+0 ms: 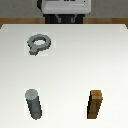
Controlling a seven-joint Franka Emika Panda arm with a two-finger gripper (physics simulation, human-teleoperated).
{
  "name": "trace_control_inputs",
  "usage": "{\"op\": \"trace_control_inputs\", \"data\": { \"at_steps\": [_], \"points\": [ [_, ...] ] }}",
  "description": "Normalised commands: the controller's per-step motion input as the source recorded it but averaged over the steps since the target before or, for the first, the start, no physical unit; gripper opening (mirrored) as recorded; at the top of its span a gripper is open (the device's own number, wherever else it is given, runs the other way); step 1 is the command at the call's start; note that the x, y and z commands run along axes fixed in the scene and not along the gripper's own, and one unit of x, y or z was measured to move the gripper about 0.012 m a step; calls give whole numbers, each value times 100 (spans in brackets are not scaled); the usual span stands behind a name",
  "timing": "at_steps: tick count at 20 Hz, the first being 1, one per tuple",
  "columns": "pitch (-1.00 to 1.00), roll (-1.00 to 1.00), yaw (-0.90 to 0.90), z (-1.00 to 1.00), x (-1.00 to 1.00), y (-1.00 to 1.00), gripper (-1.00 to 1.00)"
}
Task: Put the loop with the handle onto the peg.
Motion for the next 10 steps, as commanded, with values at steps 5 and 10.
{"op": "trace_control_inputs", "data": {
  "at_steps": [5, 10],
  "points": [
    [0, 0, 0, 0, 0, 0, 100],
    [0, 0, 0, 0, 0, -40, 100]
  ]
}}
